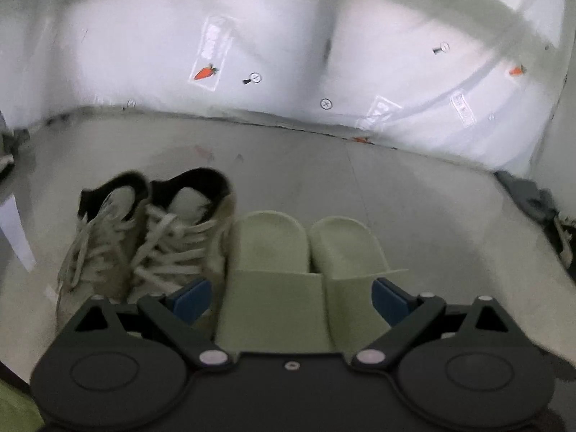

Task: Organize scattered shoes
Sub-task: 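Move the right tool to the pale green slides and grasp both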

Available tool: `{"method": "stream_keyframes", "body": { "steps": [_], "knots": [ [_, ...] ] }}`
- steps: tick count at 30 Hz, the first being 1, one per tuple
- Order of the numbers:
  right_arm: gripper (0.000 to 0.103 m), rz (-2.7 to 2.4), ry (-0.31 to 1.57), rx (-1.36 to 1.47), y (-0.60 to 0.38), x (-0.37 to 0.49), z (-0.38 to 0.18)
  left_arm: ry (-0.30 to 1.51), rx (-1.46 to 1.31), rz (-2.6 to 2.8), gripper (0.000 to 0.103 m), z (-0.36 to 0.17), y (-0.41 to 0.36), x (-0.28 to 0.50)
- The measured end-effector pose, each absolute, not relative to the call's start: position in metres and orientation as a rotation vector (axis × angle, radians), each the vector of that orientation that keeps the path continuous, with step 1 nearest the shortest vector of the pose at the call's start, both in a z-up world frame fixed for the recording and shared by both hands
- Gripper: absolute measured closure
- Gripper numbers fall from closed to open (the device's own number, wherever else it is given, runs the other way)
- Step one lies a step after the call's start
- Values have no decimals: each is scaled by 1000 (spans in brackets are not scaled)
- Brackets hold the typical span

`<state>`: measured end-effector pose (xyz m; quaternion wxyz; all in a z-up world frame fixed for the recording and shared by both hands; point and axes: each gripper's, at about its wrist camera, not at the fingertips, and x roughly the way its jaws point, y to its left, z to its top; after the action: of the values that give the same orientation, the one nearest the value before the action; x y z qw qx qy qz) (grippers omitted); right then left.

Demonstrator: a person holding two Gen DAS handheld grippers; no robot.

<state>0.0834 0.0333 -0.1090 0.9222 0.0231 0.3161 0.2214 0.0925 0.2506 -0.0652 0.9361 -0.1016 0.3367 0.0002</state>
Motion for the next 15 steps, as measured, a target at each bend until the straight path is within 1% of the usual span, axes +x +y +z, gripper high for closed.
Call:
{"method": "stream_keyframes", "body": {
  "steps": [2, 5, 10, 13, 15],
  "knots": [
    [37, 455, 663, 49, 47, 82, -117, 707, -200, -7, 7, -71, 258, 92],
    [38, 442, 642, 4, 68, 82, -126, 728, -186, -24, 7, -78, 272, 91],
    [38, 393, 529, -137, 97, 75, -145, 759, -200, -56, 7, -88, 288, 86],
    [38, 374, 502, -146, 105, 79, -151, 774, -192, -70, 7, -94, 294, 83],
    [35, 362, 476, -156, 109, 82, -154, 777, -188, -78, 7, -95, 296, 82]
  ]
}}
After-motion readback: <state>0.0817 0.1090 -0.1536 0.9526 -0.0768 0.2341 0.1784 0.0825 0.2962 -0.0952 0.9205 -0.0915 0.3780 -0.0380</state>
